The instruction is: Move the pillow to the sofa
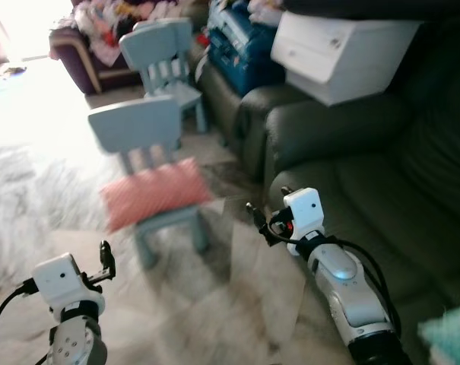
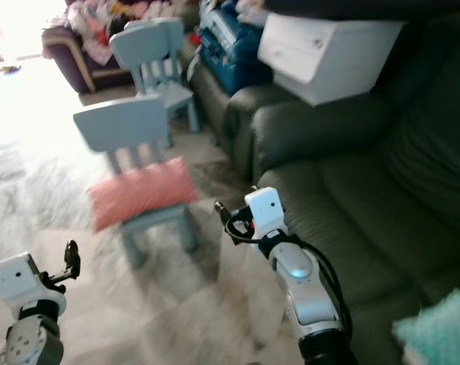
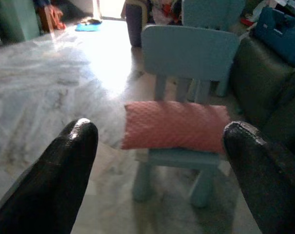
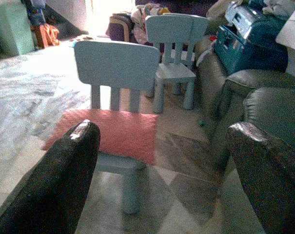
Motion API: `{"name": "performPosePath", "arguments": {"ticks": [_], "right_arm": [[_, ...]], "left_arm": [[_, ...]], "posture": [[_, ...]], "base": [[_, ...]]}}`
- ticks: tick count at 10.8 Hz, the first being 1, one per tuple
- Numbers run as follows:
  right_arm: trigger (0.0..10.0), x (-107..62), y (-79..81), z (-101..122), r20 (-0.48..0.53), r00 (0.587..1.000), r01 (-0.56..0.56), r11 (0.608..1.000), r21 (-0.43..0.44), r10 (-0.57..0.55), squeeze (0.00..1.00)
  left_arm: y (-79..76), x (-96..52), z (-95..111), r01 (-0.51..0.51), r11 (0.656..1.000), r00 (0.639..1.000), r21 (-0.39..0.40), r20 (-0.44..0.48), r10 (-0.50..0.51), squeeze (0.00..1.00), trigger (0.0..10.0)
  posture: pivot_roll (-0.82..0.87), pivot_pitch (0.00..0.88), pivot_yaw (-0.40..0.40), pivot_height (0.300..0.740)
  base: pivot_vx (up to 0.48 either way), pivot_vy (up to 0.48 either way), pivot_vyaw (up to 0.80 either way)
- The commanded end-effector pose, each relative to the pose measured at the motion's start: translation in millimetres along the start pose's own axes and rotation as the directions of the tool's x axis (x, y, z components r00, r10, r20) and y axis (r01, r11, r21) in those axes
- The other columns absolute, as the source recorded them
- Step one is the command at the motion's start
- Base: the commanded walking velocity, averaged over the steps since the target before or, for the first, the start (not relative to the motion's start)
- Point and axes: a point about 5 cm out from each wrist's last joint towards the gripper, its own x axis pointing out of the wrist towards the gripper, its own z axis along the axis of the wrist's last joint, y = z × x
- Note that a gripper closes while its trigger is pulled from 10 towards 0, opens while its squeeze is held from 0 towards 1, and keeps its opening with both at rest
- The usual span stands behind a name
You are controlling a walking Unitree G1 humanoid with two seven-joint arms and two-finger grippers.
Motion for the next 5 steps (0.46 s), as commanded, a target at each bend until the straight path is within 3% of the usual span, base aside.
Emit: {"name": "performPosePath", "arguments": {"ticks": [1, 5], "right_arm": [[10.0, 1.7, 2.1, 4.8, 0.023, 1.0, -0.006, 1.0, 0.004, 0.006, 0.0], [10.0, 1.5, 2.9, 5.4, 0.026, 1.0, -0.015, 1.0, 0.0, 0.015, 0.0]], "left_arm": [[5.6, -0.5, 2.7, -0.017, 0.999, 1.0, 0.029, 0.01, 0.017, 0.0, 10.0], [4.9, -0.6, 2.8, -0.011, 0.999, 1.0, 0.035, 0.015, 0.011, 0.0, 10.0]], "posture": [[-0.16, 0.073, 0.031, 0.74], [-0.16, 0.074, 0.031, 0.74]], "base": [[0.465, 0.0, 0.0], [0.465, 0.0, 0.0]]}}
